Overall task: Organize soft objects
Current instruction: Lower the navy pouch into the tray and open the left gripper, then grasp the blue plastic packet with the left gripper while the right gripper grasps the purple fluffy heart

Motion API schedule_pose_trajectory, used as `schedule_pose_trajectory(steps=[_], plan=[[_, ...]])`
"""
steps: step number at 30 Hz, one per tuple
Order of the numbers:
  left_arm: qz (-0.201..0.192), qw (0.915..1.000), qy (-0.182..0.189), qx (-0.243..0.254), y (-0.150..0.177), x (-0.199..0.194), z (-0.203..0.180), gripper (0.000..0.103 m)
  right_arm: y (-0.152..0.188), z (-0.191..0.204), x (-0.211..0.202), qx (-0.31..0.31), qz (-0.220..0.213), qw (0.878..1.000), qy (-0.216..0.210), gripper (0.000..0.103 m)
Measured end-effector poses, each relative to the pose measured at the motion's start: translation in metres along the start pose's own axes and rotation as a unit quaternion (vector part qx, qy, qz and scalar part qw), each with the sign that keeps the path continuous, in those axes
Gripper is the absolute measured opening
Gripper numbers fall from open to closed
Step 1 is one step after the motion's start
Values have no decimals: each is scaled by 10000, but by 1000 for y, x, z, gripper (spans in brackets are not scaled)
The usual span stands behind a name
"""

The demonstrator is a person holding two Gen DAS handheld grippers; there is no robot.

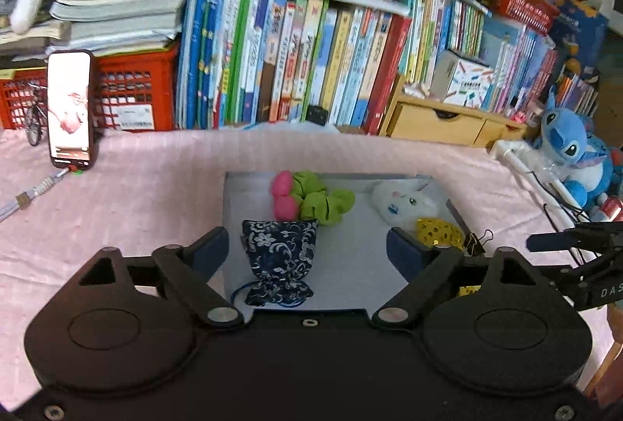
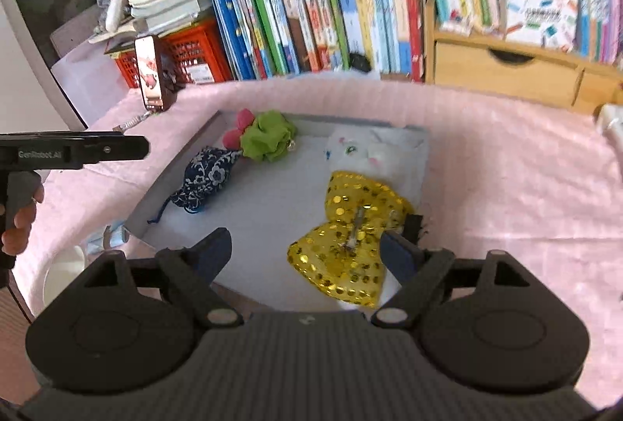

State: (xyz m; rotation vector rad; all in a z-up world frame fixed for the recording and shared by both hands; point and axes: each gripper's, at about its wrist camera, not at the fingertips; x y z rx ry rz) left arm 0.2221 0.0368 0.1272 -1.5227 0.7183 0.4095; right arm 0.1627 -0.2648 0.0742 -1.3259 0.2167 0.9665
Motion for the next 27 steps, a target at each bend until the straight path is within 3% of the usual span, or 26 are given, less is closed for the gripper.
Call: schedule_pose_trajectory(steps=[11,18,27], plan=[[-498,9982,-337,-11,43,-41,43,96,50,-1,-40,-597,-569,9936,769,90],[-250,9976,-594,-264,72,-47,77,96,91,-11,-35,-613,-496,9948,638,90],[169,9954,-859,-389,111,-38,109,96,125,-9,-36,-1102,-342,9931,221,95]])
Point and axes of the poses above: each gripper's, at about its wrist camera, not at the fingertips, and x roughly the way its jaws point, z to its left, y to its underside, and after that the axes turned 9 degrees about -y, right-handed
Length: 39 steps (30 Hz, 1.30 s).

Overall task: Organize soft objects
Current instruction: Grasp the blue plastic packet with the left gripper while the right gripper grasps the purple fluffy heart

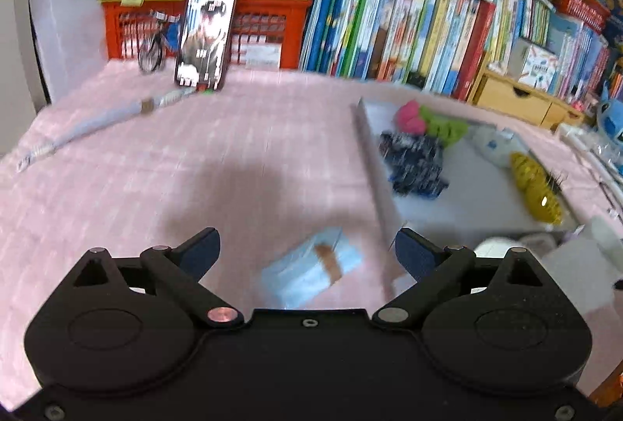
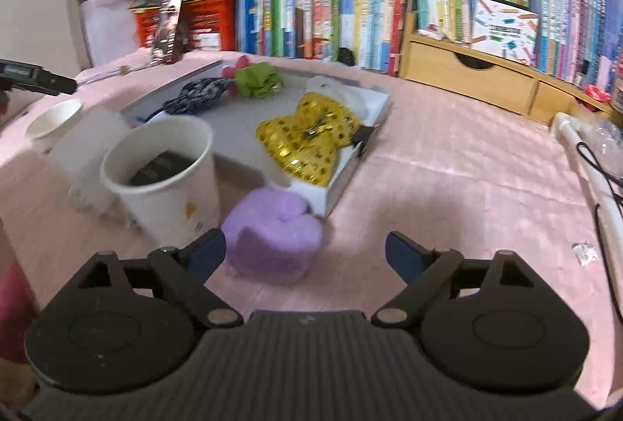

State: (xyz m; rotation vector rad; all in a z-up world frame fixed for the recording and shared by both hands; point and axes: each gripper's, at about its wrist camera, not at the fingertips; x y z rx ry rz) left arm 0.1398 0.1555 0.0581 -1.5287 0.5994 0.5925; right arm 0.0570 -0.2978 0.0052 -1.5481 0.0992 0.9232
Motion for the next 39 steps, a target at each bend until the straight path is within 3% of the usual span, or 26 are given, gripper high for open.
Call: schedule_pose_trajectory(steps=[9,15,22,27,33,34,39], plan=[[131,9993,234,-256,21,15,12,97,7,14,20,-244,146,9996,-93,98],[13,9999,106,76,24,17,12,93,8,20,30,-408,212,9989,-71,98],[21,9969,182,763,28,31,-6,79,9,19,40,-477,294,9984,69,98],[96,9968,164,775,30,42,-6,62,9,18,42,-481,319,9982,131,98],[41,9958,58,910,32,41,-8,51,6,13,44,-363,305,9989,39,87],[52,9957,28,929,31,41,-9,44,6,13,43,-349,296,9990,8,84],[103,9951,-50,981,28,40,-11,43,5,17,43,-376,291,9989,-58,71]])
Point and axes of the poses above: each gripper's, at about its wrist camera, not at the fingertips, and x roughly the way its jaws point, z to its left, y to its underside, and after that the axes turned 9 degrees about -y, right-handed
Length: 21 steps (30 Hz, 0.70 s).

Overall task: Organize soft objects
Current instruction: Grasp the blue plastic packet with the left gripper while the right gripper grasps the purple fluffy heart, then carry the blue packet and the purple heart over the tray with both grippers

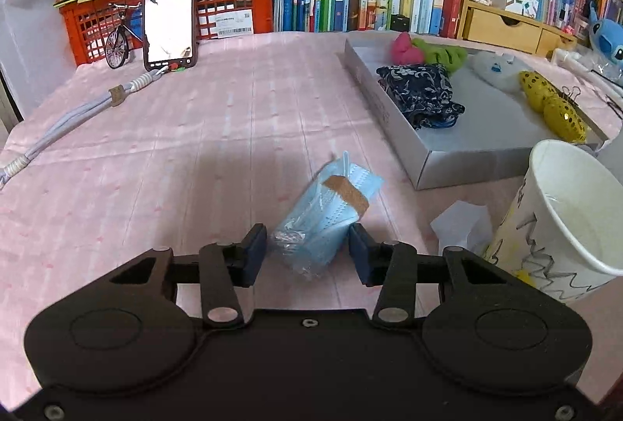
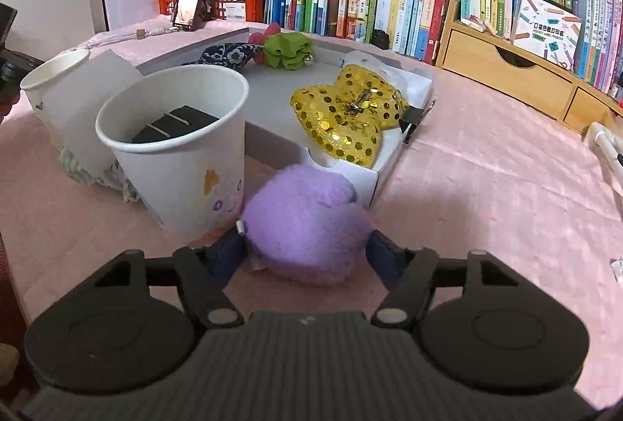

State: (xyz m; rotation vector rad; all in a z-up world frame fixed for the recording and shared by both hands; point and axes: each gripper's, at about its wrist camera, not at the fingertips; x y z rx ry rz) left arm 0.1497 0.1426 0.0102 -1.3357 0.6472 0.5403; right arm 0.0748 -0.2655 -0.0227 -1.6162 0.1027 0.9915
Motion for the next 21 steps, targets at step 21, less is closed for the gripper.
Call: schedule_pose_trajectory(steps=[21], plan=[[-76,9988,-262,-411,-29,-20,15,43,-4,-21,-43,346,-473,9968,551,67]])
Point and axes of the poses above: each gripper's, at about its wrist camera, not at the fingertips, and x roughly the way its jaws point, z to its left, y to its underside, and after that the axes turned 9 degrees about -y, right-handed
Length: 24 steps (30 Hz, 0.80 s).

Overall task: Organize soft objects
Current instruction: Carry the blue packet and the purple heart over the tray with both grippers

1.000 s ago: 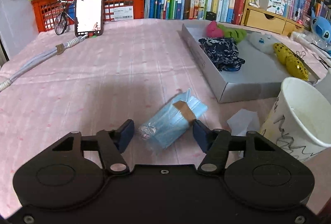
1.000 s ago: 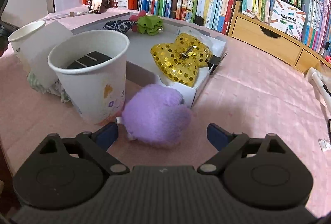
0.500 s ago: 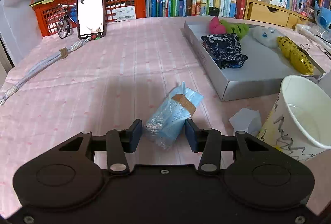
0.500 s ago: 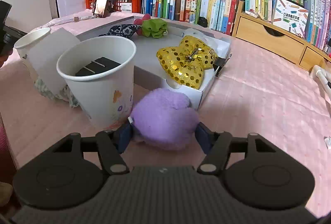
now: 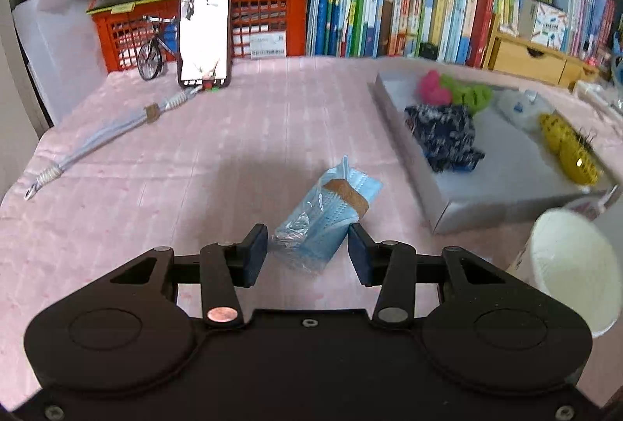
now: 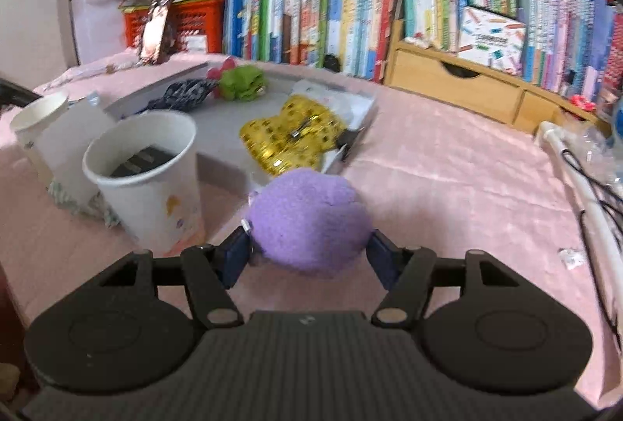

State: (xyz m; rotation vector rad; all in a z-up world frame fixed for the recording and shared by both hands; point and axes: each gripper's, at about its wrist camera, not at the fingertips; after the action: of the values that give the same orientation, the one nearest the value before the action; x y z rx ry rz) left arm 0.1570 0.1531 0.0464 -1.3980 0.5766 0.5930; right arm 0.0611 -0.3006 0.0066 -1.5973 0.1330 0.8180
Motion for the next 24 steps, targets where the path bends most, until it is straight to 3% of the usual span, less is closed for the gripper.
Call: schedule_pose_trajectory(steps=[11,24], plan=[[-223,9982,553,-9,-46,-18,-27,43,-37,-8,-3,135,-240,9994,219,67],[-52,9912,1221,498,-95,-11,-109,43,-102,-1,30,331,-194,9978,-539,67]])
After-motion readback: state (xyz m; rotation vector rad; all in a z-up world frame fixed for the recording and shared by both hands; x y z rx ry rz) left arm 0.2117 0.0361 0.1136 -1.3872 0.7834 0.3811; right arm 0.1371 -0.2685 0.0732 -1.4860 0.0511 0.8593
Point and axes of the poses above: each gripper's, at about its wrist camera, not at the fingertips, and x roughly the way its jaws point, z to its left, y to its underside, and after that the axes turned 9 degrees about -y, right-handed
